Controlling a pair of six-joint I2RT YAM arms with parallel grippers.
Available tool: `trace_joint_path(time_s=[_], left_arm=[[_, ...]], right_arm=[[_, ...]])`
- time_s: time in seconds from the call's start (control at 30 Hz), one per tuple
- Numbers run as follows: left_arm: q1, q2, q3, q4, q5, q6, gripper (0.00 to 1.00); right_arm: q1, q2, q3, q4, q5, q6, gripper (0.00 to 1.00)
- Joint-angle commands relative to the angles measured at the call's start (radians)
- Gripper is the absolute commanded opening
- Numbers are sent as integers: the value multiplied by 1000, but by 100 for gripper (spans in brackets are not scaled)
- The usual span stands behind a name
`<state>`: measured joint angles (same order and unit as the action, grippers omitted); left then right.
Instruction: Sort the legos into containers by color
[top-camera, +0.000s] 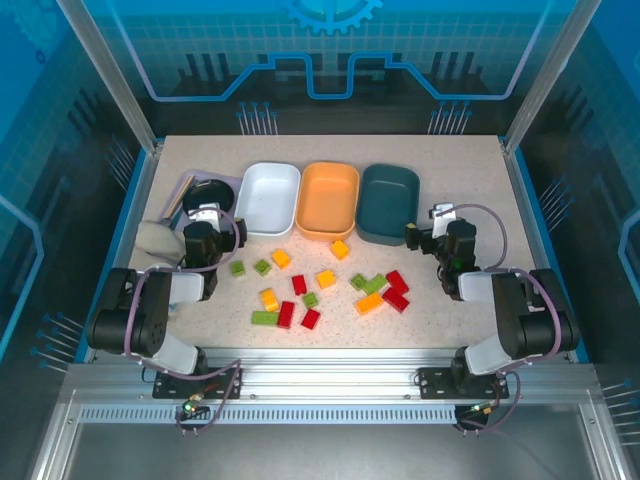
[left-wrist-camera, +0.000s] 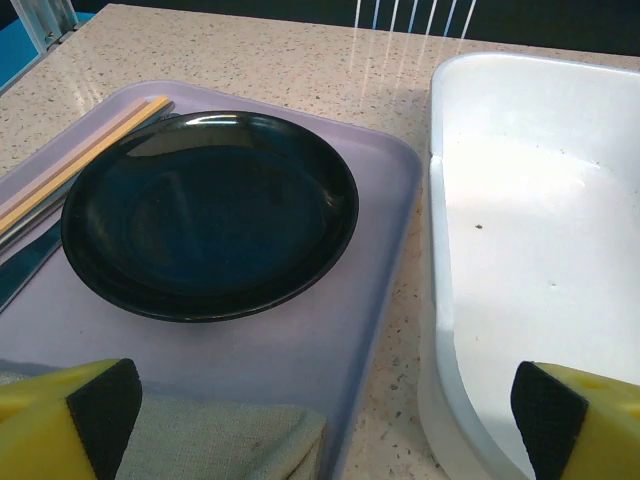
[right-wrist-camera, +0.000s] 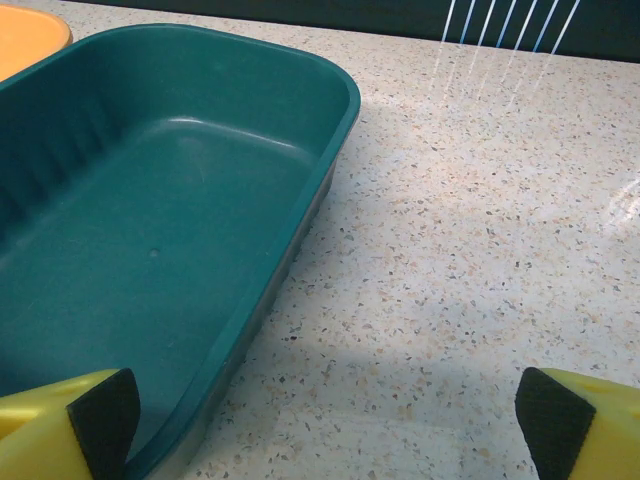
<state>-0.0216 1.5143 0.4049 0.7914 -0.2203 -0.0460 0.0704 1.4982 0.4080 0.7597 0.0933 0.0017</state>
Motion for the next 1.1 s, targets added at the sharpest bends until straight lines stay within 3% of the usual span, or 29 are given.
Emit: trace_joint_path(time_s=[0.0,0.7,0.8,0.93,1.07], left_arm=[[-5,-2,-10,29,-13,-1,99],[-6,-35,9,-20,-6,4,99],[-46,-151,97,-260,-91,24,99],[-121,-311,145,-373,-213,-12,99],[-223,-443,271,-528,-301,-32,99]], right_arm=[[-7,8,17,10,-8,-6,100],[-6,2,17,15,0,-2,100],[7,-111,106,-231,71,4,100],[63,-288,187,-346,187,1,100],[161,-448,406,-618,292,-9,100]])
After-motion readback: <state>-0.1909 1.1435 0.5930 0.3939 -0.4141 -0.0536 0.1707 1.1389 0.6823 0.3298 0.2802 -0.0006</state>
